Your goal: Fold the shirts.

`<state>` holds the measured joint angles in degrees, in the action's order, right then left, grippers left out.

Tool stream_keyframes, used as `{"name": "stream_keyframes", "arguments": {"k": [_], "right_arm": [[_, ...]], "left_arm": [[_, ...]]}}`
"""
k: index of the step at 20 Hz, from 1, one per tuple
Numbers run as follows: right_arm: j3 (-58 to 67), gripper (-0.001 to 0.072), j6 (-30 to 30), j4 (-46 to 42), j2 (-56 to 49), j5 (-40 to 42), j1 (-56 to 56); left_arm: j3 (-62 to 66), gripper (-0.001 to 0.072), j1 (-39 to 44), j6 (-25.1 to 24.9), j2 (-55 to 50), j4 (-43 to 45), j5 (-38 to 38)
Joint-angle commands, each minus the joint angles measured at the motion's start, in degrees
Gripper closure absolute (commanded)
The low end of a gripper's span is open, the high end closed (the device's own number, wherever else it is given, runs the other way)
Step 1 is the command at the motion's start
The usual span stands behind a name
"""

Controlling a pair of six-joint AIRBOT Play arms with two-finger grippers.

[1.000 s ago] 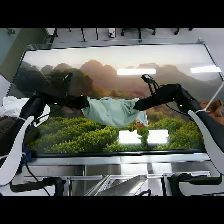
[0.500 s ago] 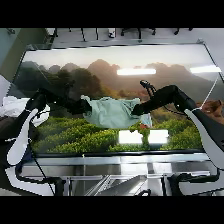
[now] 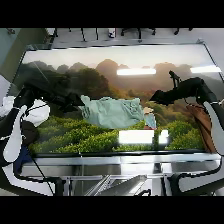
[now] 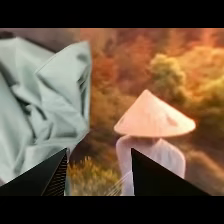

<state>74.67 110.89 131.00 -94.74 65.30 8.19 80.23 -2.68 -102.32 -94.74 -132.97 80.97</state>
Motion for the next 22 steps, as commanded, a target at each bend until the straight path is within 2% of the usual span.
{"name": "stream_keyframes", "arguments": {"k": [1,4,5,6,7,10,14,15,16,17,18,22], "right_arm": [[3.21,0.0269,-1.20,1.22,-5.84,-1.40,0.09],[7.13,0.0269,-1.25,3.23,-11.17,-1.49,-3.10],[8.61,0.0269,-1.29,3.26,-12.61,-1.46,-4.24],[10.34,0.0270,-1.46,3.28,-14.14,-1.49,-5.53],[12.22,0.0270,-1.46,3.48,-15.65,-1.46,-6.78],[17.68,0.0270,-1.53,5.16,-19.19,-1.46,-9.77],[23.52,0.0271,-4.22,5.35,-22.86,-1.38,-12.50],[24.20,0.0281,-4.72,5.40,-23.54,-1.11,-12.76],[24.59,0.0336,-4.70,5.62,-23.91,-1.07,-12.94],[24.72,0.0579,-4.63,5.66,-23.96,-1.20,-13.00],[25.09,0.0691,-4.63,5.73,-23.96,-1.27,-13.00],[29.14,0.0693,-4.66,5.77,-22.84,0.20,-12.98]], "left_arm": [[0.28,0.0009,2.54,1.31,-0.04,-1.97,-2.47],[0.28,0.0011,6.01,1.31,-0.07,-1.55,-5.38],[0.28,0.0055,6.93,1.31,-0.07,-1.49,-6.23],[0.26,0.0145,7.43,1.27,-0.07,-1.29,-6.40],[0.28,0.0174,7.72,1.33,-0.04,-0.31,-6.21],[0.20,0.0174,7.69,2.51,-0.04,1.49,-5.64],[-4.20,0.0174,8.09,2.67,-0.11,1.20,-10.69],[-5.03,0.0174,8.26,2.67,-0.15,0.79,-12.72],[-5.05,0.0176,8.24,2.67,-0.15,0.79,-14.82],[-4.55,0.0339,8.24,2.64,-0.17,0.83,-16.74],[-4.15,0.0667,8.24,2.25,-0.15,0.90,-18.60],[-3.41,0.0681,8.48,1.68,-0.15,0.96,-20.39]]}}
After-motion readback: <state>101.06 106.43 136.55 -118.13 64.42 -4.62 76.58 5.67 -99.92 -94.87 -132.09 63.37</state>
